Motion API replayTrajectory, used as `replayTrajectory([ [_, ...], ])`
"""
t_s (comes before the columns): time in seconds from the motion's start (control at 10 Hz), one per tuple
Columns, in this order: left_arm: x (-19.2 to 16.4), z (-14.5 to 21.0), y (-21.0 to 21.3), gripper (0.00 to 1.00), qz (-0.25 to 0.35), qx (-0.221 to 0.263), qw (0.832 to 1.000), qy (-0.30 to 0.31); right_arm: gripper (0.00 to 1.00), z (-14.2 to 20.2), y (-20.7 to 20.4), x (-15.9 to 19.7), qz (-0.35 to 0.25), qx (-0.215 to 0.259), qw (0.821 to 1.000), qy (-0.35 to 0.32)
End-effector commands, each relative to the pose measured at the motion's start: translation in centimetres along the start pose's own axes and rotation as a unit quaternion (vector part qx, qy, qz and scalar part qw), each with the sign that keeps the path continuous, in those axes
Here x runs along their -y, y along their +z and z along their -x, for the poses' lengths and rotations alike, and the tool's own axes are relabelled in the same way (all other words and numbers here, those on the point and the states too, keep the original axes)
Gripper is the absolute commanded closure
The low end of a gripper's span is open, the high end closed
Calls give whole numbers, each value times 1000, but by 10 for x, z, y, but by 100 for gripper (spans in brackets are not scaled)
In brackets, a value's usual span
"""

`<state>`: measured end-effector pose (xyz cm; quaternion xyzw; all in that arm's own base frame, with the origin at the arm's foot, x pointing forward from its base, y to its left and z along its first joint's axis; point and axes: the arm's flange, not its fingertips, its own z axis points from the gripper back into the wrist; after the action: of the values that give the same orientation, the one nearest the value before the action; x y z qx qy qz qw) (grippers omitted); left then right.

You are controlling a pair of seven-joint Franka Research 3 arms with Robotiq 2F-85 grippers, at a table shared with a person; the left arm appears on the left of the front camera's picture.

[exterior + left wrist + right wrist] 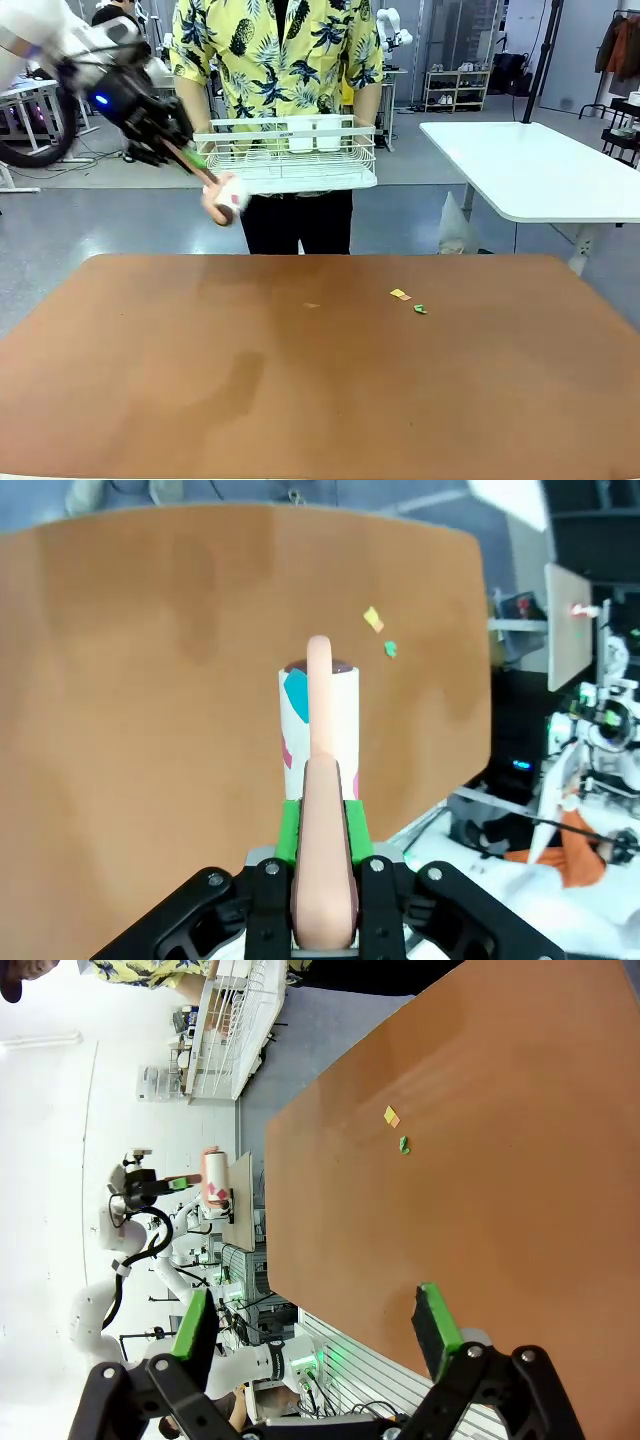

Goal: Clean the table.
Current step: Clean the table with the Lint Roller when the human lifts the Dish drying rack.

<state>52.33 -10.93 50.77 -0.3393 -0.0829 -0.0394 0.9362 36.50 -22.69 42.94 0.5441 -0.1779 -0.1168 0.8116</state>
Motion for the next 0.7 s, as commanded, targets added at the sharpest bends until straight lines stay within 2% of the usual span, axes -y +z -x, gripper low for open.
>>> replayTrajectory([
  [0.0, 9, 4, -58, 79, 29, 14, 999, 24, 0, 0, 2, -2, -7, 3, 1000, 8],
  [0.1, 12, 11, -93, 79, 43, 4, 998, 36, 0, 0, 2, -2, -7, 3, 1000, 8],
  [0.2, 18, 16, -119, 79, 38, 21, 999, 27, 0, 0, 2, -2, -7, 3, 1000, 8],
  [0.3, 22, 20, -141, 79, 51, -1, 999, 12, 0, 0, 2, -2, -7, 3, 1000, 8],
  [0.4, 22, 19, -149, 79, 52, 2, 999, 4, 0, 0, 2, -2, -7, 3, 1000, 8],
  [0.5, 21, 15, -141, 79, 71, 19, 997, -4, 0, 0, 2, -2, -7, 3, 1000, 8],
  [0.6, 26, 23, -152, 79, 38, -15, 999, 26, 0, 0, 2, -2, -7, 3, 1000, 8],
])
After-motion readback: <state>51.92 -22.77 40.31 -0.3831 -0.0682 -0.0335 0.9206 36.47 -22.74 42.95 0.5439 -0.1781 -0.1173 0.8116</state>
